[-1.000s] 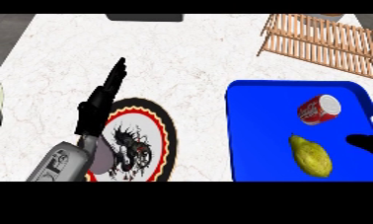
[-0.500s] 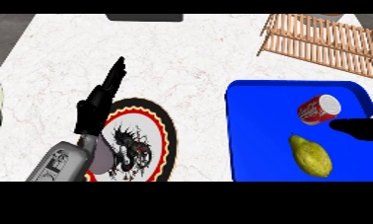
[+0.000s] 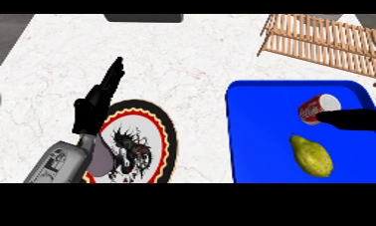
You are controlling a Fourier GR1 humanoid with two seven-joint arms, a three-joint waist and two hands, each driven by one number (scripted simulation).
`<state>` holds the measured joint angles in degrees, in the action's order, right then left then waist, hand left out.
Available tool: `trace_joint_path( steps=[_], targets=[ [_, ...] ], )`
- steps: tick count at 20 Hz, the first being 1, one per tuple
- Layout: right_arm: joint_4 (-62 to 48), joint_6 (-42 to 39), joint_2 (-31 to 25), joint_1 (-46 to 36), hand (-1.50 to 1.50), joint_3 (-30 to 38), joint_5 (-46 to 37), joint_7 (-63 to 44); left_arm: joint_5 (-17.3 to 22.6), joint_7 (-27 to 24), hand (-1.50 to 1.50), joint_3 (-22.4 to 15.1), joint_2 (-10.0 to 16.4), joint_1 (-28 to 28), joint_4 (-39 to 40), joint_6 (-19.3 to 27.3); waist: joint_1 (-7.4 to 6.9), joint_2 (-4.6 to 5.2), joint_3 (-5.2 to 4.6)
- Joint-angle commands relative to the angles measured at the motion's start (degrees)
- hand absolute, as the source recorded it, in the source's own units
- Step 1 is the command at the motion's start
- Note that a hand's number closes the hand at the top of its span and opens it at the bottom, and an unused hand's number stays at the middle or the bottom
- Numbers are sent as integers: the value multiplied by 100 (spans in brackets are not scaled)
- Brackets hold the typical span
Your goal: Pick the can from the tray and place it in the tiered shelf
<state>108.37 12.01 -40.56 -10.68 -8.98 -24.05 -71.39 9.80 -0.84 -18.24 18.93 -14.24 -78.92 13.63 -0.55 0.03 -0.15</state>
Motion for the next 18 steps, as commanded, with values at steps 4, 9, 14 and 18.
trace_joint_path(
  steps=[4,9,14,18],
  targets=[
    [-469,-278,540,-579,-150,-40,-391,-1383,-193,-126,0,-85,-183,164,-64,73,-15,1,3],
    [-571,-246,888,-323,-150,83,-604,-1063,-130,-106,0,123,-51,151,8,-114,49,-2,9],
    [-907,-447,1222,-646,-150,55,-892,-1258,-230,-42,0,117,-139,193,-72,-30,-8,2,6],
    [-720,-767,1343,-693,-150,108,-993,-1369,-274,99,0,155,-101,244,-229,-61,24,-17,8]
  ],
)
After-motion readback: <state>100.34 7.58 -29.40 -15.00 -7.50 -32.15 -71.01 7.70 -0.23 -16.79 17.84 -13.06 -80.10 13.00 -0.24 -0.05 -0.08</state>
